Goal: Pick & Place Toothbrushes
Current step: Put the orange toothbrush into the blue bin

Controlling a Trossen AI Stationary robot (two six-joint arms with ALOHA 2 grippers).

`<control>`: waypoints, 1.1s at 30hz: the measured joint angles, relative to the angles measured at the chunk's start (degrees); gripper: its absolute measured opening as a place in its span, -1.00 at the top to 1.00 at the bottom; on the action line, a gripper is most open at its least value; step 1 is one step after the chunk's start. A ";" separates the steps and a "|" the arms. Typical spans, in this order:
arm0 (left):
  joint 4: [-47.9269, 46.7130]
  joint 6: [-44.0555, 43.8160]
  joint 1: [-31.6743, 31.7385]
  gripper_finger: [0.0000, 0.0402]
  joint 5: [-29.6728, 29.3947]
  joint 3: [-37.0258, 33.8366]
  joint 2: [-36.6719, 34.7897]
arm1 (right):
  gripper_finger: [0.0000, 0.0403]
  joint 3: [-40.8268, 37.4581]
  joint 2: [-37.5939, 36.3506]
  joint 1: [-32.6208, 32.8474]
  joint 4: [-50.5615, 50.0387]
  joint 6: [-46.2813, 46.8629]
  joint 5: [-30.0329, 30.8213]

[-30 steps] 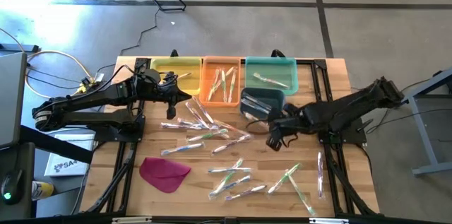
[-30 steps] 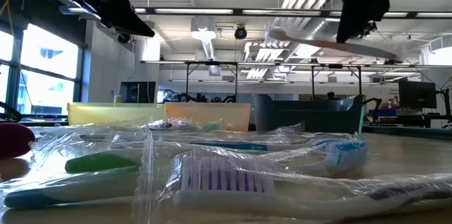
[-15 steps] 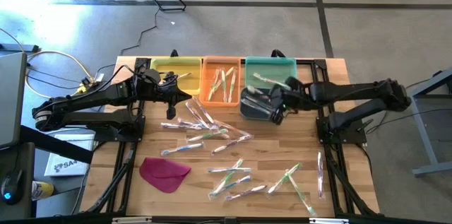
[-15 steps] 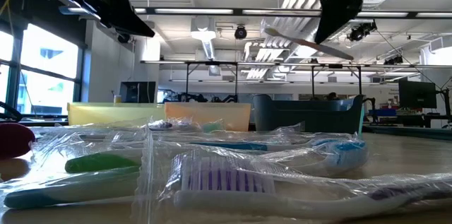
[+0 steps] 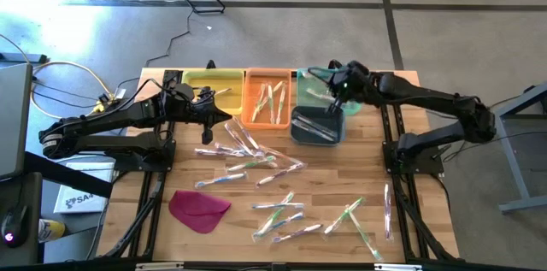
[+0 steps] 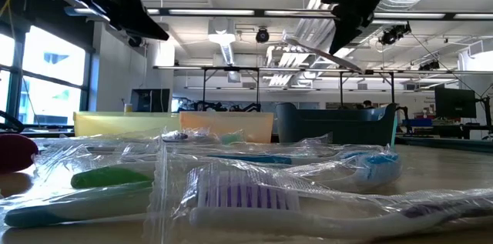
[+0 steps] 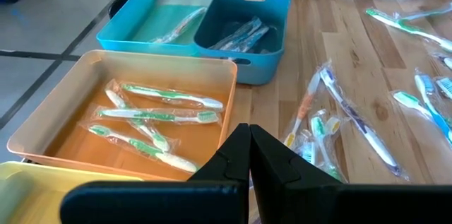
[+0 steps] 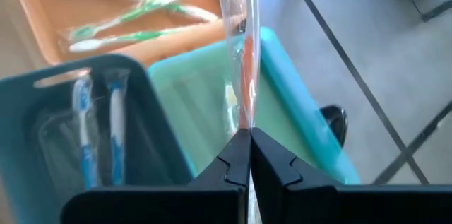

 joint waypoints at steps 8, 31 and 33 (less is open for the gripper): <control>2.19 -0.10 0.02 1.00 -4.09 0.00 0.00 | 0.99 0.00 3.00 -8.56 3.15 -7.74 -6.92; 2.08 1.12 0.00 1.00 -7.52 0.00 0.00 | 0.99 -0.02 22.53 -20.02 2.93 -17.53 -15.21; 2.08 1.15 0.01 1.00 -7.52 0.00 0.00 | 0.99 -0.02 23.54 -20.58 3.04 -17.89 -15.33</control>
